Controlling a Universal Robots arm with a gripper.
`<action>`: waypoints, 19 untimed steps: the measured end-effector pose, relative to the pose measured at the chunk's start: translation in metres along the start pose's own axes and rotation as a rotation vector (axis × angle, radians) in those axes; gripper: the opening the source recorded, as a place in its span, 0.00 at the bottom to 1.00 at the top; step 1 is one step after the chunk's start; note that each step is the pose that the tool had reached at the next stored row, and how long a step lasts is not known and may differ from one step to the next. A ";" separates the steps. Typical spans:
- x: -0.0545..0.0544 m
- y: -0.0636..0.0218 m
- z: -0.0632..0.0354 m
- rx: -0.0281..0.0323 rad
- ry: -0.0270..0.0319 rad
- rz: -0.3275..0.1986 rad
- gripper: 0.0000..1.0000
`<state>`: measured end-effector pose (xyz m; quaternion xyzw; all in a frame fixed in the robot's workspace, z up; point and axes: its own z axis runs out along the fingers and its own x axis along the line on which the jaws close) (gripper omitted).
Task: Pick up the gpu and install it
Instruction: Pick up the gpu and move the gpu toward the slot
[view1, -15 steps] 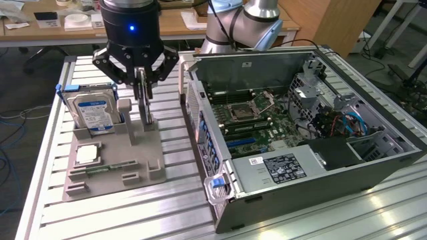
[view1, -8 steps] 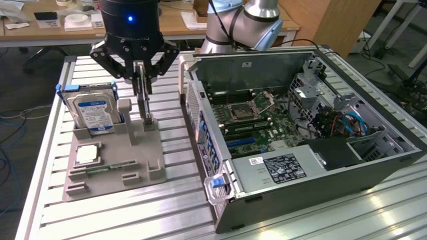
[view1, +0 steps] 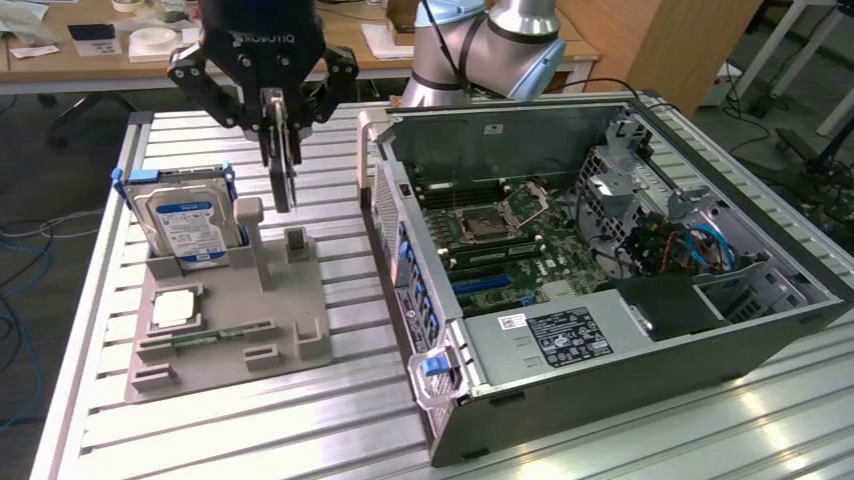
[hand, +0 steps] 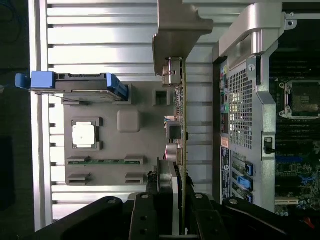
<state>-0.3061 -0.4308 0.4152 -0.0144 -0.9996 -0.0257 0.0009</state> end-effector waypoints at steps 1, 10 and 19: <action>0.000 0.0001 -0.0029 0.0000 0.0000 0.000 0.28; -0.001 0.0004 -0.0085 -0.0010 0.0003 0.000 0.28; -0.022 0.0011 -0.0083 -0.0017 0.0001 0.000 0.28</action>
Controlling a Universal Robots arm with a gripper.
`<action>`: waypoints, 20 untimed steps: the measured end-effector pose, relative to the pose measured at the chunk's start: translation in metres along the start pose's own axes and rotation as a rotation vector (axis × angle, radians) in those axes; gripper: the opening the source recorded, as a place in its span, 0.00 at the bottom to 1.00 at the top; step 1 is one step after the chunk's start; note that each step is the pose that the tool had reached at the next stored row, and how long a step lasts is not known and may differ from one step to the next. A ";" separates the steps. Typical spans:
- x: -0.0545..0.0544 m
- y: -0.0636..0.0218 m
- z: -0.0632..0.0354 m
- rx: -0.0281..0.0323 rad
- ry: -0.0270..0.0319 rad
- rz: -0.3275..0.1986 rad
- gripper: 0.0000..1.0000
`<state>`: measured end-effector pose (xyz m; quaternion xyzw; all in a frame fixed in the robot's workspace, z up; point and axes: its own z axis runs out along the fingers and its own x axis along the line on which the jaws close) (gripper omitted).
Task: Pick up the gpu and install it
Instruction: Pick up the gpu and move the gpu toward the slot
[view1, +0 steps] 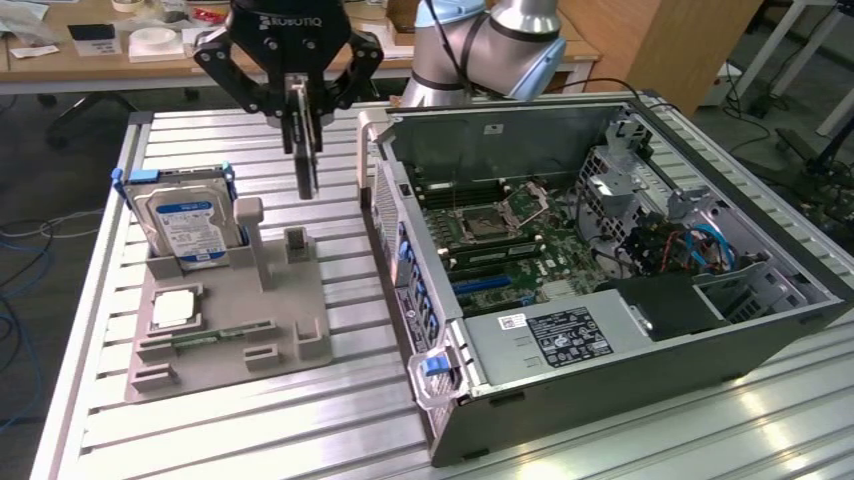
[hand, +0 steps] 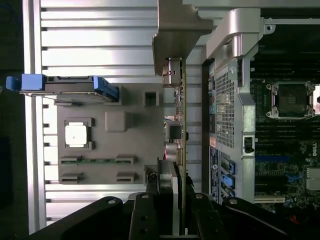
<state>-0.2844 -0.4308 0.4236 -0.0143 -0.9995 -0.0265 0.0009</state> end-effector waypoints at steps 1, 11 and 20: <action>-0.003 0.0001 0.0000 -0.0002 0.0000 0.000 0.28; -0.016 0.0005 0.0000 -0.0015 0.0030 -0.055 0.28; -0.036 0.0010 0.0000 -0.0015 0.0031 -0.055 0.28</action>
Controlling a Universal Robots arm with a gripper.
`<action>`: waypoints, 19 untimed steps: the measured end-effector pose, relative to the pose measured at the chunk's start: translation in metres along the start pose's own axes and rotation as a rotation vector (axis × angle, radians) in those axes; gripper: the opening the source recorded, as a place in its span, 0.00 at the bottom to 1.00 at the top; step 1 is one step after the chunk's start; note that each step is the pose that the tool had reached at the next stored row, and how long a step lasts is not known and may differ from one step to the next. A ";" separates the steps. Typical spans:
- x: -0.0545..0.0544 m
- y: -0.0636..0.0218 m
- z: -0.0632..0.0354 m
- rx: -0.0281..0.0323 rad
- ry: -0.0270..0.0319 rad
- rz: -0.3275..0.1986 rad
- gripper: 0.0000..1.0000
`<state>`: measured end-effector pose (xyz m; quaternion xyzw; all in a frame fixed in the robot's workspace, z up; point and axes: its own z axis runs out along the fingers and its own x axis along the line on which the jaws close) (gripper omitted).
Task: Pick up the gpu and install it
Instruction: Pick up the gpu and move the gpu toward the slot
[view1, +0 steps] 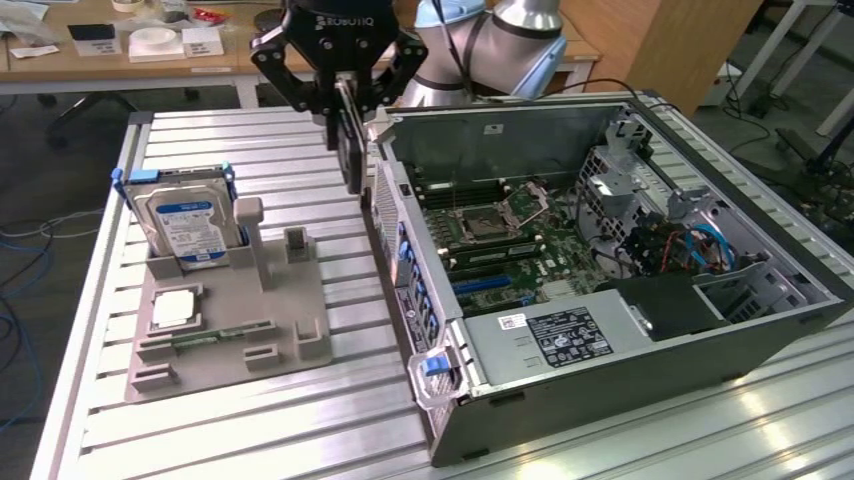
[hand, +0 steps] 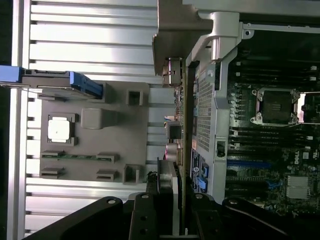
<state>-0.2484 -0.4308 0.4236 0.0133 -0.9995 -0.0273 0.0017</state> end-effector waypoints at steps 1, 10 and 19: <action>-0.002 -0.0001 0.0000 0.0000 0.0000 0.000 0.28; -0.023 -0.0006 0.0002 0.0000 -0.0001 0.000 0.28; -0.048 -0.0013 0.0005 -0.0001 -0.0001 0.000 0.28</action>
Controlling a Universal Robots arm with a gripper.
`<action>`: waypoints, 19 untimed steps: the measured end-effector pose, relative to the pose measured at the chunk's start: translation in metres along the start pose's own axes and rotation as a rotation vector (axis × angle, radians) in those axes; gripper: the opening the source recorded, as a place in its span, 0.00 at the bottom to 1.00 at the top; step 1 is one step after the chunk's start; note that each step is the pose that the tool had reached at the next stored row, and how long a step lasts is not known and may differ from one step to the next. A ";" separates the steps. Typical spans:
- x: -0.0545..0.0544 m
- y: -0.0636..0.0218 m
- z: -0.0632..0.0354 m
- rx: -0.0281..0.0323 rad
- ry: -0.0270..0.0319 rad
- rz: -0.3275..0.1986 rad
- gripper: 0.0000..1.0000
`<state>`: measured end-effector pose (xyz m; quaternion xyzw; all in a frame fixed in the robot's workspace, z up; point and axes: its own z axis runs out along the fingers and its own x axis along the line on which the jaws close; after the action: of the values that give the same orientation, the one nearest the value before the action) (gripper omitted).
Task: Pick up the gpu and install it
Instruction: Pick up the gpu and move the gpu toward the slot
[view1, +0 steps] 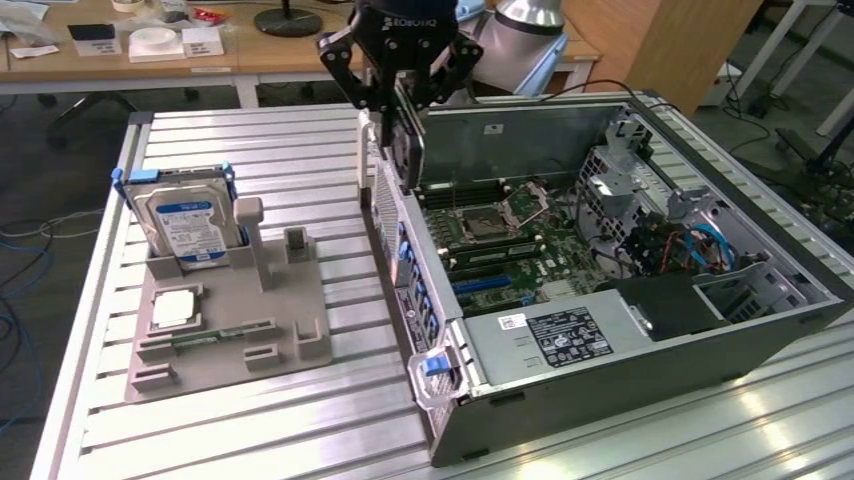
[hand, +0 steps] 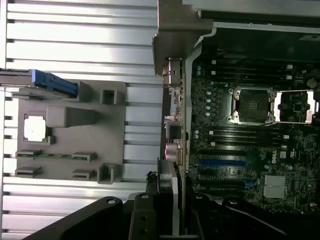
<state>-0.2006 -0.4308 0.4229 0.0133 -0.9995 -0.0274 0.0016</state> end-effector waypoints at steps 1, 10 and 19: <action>-0.003 -0.0001 -0.0001 0.0001 0.0001 0.000 0.28; -0.021 -0.0006 0.0002 0.0001 0.0000 0.000 0.28; -0.035 -0.0010 0.0014 0.0003 -0.0071 0.000 0.28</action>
<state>-0.1659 -0.4308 0.4213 0.0133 -0.9995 -0.0273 -0.0019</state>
